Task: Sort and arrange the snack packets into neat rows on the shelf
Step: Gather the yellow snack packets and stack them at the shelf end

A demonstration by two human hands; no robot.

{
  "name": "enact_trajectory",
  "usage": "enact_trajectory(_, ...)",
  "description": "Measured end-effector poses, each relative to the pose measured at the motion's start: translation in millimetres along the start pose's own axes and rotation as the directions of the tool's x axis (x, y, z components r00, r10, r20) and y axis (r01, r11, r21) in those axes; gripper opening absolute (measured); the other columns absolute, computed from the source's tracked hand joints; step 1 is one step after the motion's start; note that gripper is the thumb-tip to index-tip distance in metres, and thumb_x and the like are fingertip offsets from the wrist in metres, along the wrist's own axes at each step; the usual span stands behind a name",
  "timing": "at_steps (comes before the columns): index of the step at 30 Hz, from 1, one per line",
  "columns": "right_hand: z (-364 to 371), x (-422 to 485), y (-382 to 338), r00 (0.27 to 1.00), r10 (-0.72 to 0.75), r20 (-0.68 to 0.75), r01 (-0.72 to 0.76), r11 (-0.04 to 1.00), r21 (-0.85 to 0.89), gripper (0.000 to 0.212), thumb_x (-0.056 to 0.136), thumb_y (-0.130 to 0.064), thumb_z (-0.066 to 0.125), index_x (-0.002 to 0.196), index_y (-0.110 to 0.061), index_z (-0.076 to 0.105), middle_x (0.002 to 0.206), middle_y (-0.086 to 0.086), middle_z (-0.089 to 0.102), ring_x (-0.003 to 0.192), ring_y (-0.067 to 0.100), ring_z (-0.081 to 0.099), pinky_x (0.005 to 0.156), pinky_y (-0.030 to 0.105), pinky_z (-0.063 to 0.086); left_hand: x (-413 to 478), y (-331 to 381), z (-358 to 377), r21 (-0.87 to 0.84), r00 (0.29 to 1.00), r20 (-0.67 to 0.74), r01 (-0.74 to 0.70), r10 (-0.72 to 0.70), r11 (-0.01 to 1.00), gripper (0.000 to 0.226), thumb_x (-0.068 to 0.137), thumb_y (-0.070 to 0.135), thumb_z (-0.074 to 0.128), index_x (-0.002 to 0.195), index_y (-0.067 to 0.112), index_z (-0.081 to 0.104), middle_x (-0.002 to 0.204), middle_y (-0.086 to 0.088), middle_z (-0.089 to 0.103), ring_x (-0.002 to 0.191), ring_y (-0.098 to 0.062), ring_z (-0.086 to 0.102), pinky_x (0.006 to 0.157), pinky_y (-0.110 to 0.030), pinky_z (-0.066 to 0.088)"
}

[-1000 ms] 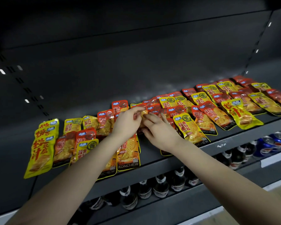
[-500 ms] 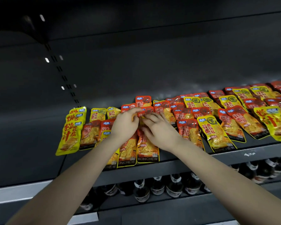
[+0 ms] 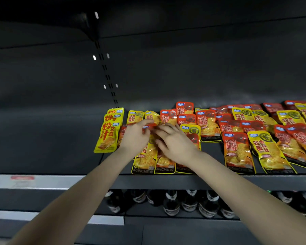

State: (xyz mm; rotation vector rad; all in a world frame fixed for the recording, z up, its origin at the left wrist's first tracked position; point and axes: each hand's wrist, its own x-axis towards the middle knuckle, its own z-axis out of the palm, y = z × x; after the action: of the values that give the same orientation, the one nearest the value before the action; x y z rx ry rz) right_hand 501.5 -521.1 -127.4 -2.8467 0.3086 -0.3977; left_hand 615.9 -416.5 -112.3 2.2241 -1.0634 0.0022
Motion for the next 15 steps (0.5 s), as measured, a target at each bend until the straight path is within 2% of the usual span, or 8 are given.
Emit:
enact_trajectory(3, 4.2, 5.1, -11.7, 1.000, -0.028, 0.015, 0.028, 1.000, 0.003, 0.046, 0.097, -0.034, 0.036, 0.137, -0.015, 0.045, 0.140, 0.003, 0.043, 0.135, 0.027, 0.029, 0.115, 0.049, 0.016, -4.8, -9.3, -8.1, 0.001, 0.999, -0.032, -0.025, 0.025, 1.000, 0.036, 0.090, 0.005, 0.048, 0.118, 0.021, 0.064, 0.088, -0.006, 0.071, 0.049, -0.009, 0.053, 0.053, -0.016, 0.043)
enact_trajectory(5, 6.4, 8.6, -18.5, 0.998, -0.051, 0.021, 0.051, 0.999, -0.003, 0.055, 0.092, -0.041, 0.027, 0.134, -0.013, 0.049, 0.137, 0.005, 0.048, 0.132, 0.030, 0.034, 0.113, 0.051, 0.021, -7.4, -15.5, -12.9, 0.001, 0.999, -0.038, -0.018, 0.018, 1.000, 0.036, 0.091, 0.005, 0.048, 0.119, 0.022, 0.064, 0.096, -0.006, 0.072, 0.056, -0.015, 0.059, 0.062, -0.024, 0.049)
enact_trajectory(6, 9.1, 10.6, -20.4, 0.997, -0.067, 0.028, 0.067, 0.998, -0.009, 0.058, 0.090, -0.043, 0.024, 0.133, -0.013, 0.049, 0.136, 0.005, 0.048, 0.132, 0.030, 0.036, 0.113, 0.052, 0.021, -9.1, -18.1, -15.3, 0.000, 0.999, -0.036, -0.004, 0.004, 1.000, 0.037, 0.091, 0.005, 0.047, 0.119, 0.023, 0.063, 0.096, -0.005, 0.072, 0.055, -0.013, 0.057, 0.060, -0.022, 0.048)
enact_trajectory(8, 12.1, 13.9, -25.5, 0.996, -0.075, 0.056, 0.076, 0.997, -0.017, 0.051, 0.094, -0.039, 0.031, 0.135, -0.013, 0.047, 0.139, 0.005, 0.046, 0.134, 0.029, 0.033, 0.114, 0.052, 0.019, -13.8, -24.3, -19.5, 0.000, 0.999, -0.030, 0.019, -0.019, 1.000, 0.038, 0.091, 0.005, 0.047, 0.121, 0.023, 0.062, 0.095, -0.004, 0.071, 0.051, -0.008, 0.054, 0.056, -0.016, 0.045)
enact_trajectory(10, 14.4, 15.9, -30.8, 0.994, -0.093, 0.064, 0.094, 0.995, -0.015, 0.051, 0.094, -0.039, 0.031, 0.135, -0.014, 0.047, 0.141, 0.005, 0.043, 0.134, 0.029, 0.032, 0.114, 0.051, 0.017, -19.4, -31.2, -21.6, -0.009, 0.999, -0.027, 0.028, -0.028, 1.000, 0.040, 0.090, 0.004, 0.048, 0.122, 0.023, 0.061, 0.101, -0.003, 0.071, 0.062, -0.015, 0.061, 0.062, -0.018, 0.048)
enact_trajectory(12, 17.1, 17.8, -36.1, 0.991, -0.117, 0.068, 0.119, 0.993, -0.020, 0.061, 0.089, -0.045, 0.021, 0.134, -0.014, 0.048, 0.141, 0.005, 0.044, 0.133, 0.029, 0.033, 0.114, 0.051, 0.018, -24.7, -37.7, -22.6, -0.011, 0.999, -0.030, 0.039, -0.039, 0.999, 0.040, 0.088, 0.003, 0.049, 0.122, 0.021, 0.061, 0.105, -0.003, 0.070, 0.069, -0.019, 0.063, 0.063, -0.012, 0.044)
enact_trajectory(15, 21.7, 20.7, -42.4, 0.987, -0.135, 0.088, 0.136, 0.991, -0.009, 0.052, 0.093, -0.040, 0.033, 0.135, -0.012, 0.047, 0.142, 0.008, 0.042, 0.133, 0.031, 0.032, 0.115, 0.050, 0.016, -31.6, -45.0, -23.3, 0.000, 0.998, -0.045, 0.044, -0.044, 0.999, 0.040, 0.087, 0.001, 0.052, 0.122, 0.018, 0.062, 0.102, -0.002, 0.071, 0.055, -0.007, 0.055, 0.058, 0.000, 0.036)
